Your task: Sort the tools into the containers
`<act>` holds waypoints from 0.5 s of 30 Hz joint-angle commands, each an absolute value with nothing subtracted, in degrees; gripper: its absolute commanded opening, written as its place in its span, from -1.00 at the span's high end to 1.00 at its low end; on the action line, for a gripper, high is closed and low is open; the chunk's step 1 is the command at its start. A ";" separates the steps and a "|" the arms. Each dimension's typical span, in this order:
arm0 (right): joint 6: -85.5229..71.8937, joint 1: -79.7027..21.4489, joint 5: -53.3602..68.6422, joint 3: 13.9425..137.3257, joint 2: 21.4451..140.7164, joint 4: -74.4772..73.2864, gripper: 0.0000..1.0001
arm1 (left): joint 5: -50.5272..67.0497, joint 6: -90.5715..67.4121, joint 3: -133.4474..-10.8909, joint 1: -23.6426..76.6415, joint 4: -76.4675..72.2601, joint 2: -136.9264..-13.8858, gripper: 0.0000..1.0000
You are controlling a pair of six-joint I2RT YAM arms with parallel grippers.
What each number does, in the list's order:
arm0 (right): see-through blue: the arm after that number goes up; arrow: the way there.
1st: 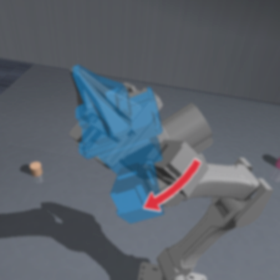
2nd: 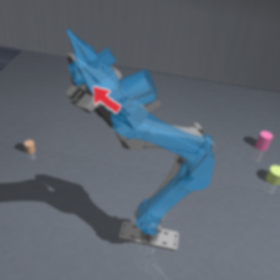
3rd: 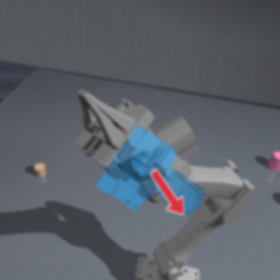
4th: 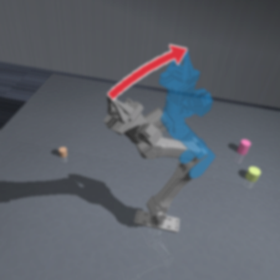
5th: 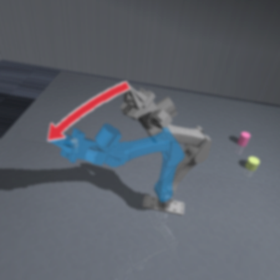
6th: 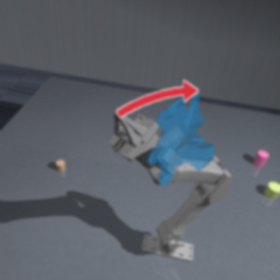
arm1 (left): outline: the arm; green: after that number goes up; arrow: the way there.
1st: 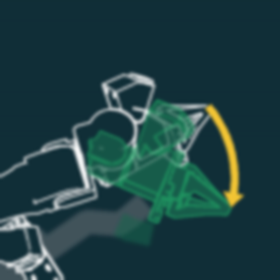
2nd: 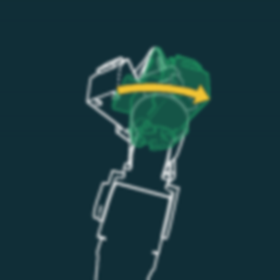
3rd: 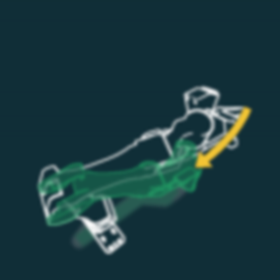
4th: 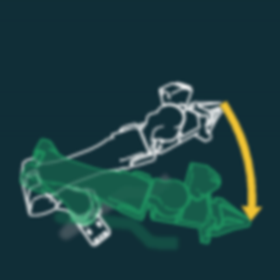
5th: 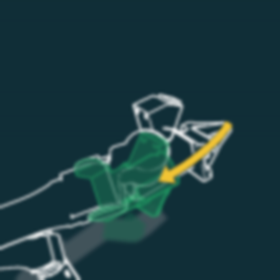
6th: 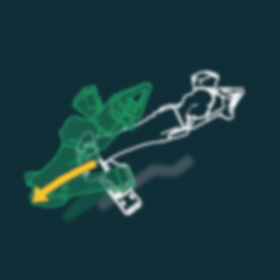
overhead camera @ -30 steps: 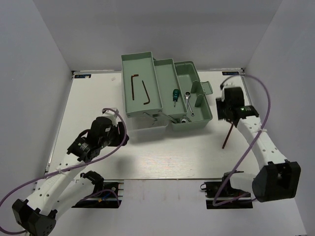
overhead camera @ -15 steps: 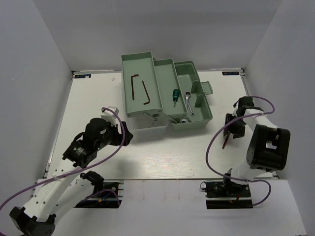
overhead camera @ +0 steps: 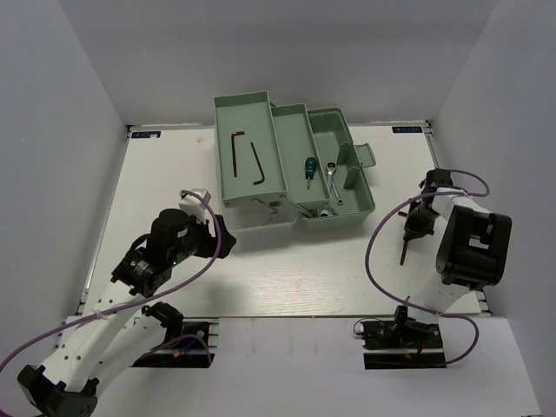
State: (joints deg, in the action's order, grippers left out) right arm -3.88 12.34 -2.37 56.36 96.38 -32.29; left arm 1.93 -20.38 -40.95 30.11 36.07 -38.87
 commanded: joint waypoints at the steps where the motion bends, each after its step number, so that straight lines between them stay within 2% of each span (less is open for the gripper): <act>1: -1.94 12.83 1.82 54.75 98.70 -30.84 1.00 | 2.11 -19.86 -40.87 29.79 35.16 -38.06 -0.71; 7: 7.72 12.04 17.03 62.13 88.08 -35.75 1.00 | 0.44 -21.17 -40.87 29.79 36.29 -38.67 -0.71; 8: 10.26 11.78 23.14 66.58 85.37 -37.86 1.00 | -0.95 -21.96 -40.87 29.79 36.91 -39.54 -0.71; 10: 14.04 10.81 26.27 69.86 80.88 -39.81 1.00 | -2.89 -22.84 -40.87 29.79 37.52 -40.34 -0.71; 15: 15.38 5.39 39.45 84.71 79.18 -42.28 1.00 | -4.83 -24.08 -41.40 29.79 38.06 -40.87 -0.71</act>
